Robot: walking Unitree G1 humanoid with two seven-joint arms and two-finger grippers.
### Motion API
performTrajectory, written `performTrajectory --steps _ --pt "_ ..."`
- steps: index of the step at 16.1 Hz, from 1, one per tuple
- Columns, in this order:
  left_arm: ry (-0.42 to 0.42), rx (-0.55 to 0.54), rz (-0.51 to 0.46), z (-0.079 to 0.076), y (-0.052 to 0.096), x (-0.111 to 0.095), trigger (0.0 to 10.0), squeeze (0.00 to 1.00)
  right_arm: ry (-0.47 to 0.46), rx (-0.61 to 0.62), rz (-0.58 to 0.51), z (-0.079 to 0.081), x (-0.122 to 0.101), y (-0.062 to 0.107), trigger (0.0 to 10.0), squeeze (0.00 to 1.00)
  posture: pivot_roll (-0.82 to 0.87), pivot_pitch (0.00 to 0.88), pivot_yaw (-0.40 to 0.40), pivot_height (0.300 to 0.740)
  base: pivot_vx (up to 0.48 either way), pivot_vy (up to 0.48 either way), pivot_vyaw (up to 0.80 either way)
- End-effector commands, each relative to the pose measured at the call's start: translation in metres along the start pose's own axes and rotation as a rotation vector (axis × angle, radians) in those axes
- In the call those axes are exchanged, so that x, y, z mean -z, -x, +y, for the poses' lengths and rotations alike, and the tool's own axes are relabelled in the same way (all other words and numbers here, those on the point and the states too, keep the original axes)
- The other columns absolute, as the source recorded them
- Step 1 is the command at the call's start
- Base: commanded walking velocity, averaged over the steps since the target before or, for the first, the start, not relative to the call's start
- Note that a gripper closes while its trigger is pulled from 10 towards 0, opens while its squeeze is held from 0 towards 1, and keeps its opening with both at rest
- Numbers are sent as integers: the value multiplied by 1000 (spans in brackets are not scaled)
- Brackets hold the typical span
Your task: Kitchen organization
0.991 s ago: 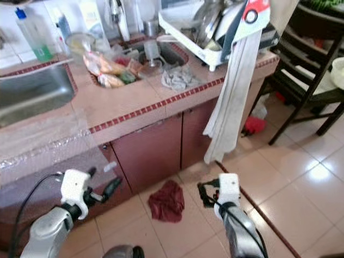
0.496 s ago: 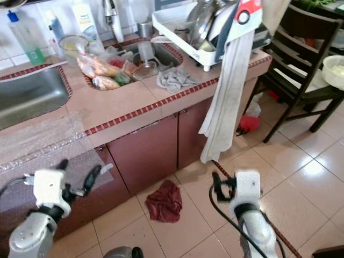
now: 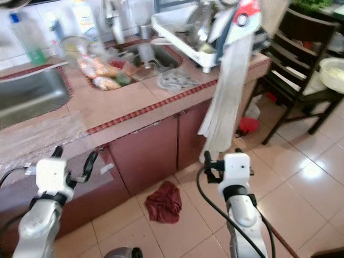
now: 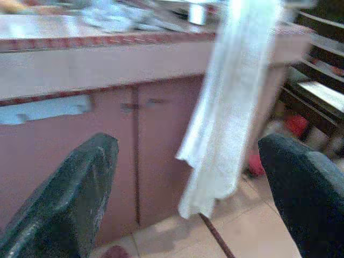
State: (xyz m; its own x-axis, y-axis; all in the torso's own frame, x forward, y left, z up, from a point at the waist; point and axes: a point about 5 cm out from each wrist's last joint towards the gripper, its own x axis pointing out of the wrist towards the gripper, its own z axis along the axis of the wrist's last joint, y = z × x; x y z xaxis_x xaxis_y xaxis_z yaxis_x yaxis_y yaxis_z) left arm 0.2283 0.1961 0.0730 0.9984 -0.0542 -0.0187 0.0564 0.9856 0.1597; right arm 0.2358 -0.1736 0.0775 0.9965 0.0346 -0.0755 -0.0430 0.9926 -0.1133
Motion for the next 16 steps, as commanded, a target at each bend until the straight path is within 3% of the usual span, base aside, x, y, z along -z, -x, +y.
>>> performTrajectory --steps 1,3,8,16 --pt "-8 -3 14 1 1 4 10000 0 24 -35 -55 7 -11 -5 10000 0 -50 0 53 740 0 0 800" --pt "-55 -1 -22 -7 -4 -9 10000 0 -5 -19 -60 5 -12 -11 10000 0 -50 0 53 740 0 0 800" --pt "-31 -24 -65 -11 -14 -25 10000 0 -27 -6 -93 8 -21 -21 10000 0 -44 0 45 740 0 0 800" --pt "29 -22 8 -16 -14 -23 10000 0 -50 -6 -80 12 -16 -20 10000 0 -43 0 57 740 0 0 797"
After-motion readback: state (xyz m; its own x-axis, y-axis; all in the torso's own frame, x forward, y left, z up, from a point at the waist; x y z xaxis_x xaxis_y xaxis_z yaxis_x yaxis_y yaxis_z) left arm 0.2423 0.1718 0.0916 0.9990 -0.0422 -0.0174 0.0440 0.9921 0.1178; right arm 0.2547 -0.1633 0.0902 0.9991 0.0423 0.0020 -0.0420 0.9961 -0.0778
